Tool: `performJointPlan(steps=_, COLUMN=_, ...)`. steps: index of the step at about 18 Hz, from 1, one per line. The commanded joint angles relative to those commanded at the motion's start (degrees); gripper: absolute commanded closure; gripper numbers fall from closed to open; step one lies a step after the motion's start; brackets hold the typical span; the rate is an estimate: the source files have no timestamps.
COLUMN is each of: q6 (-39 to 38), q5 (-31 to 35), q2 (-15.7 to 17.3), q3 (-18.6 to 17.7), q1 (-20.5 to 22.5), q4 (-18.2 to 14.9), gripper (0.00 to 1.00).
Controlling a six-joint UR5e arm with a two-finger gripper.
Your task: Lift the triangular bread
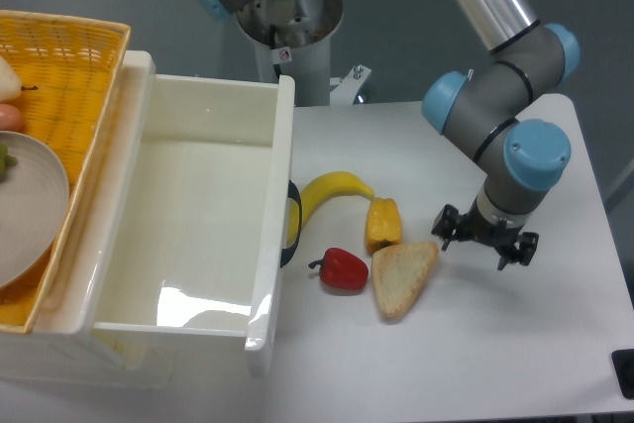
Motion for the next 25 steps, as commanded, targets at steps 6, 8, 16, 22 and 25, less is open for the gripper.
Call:
performJointPlan(steps=6, q6=5.37, q5=-1.85, q2=0.7, q3=-1.76, q1=0.44, q4=-0.88, gripper=0.04)
performJointPlan(steps=8, q6=7.38, q5=-1.76, q2=0.88, q3=-2.55, q1=0.44, q4=-1.32, gripper=0.04)
performJointPlan(steps=16, q6=11.43, q5=-1.76, q2=0.97, q3=-2.64, q1=1.32, q4=-4.92, gripper=0.17)
performJointPlan(steps=22, q6=11.79, q5=-1.76, q2=0.97, q3=-2.64, q1=1.06, q4=-5.27, gripper=0.38)
performJointPlan(steps=25, q6=12.48, q5=-1.76, q2=0.97, q3=-2.64, q1=0.88, q4=-5.27, gripper=0.55)
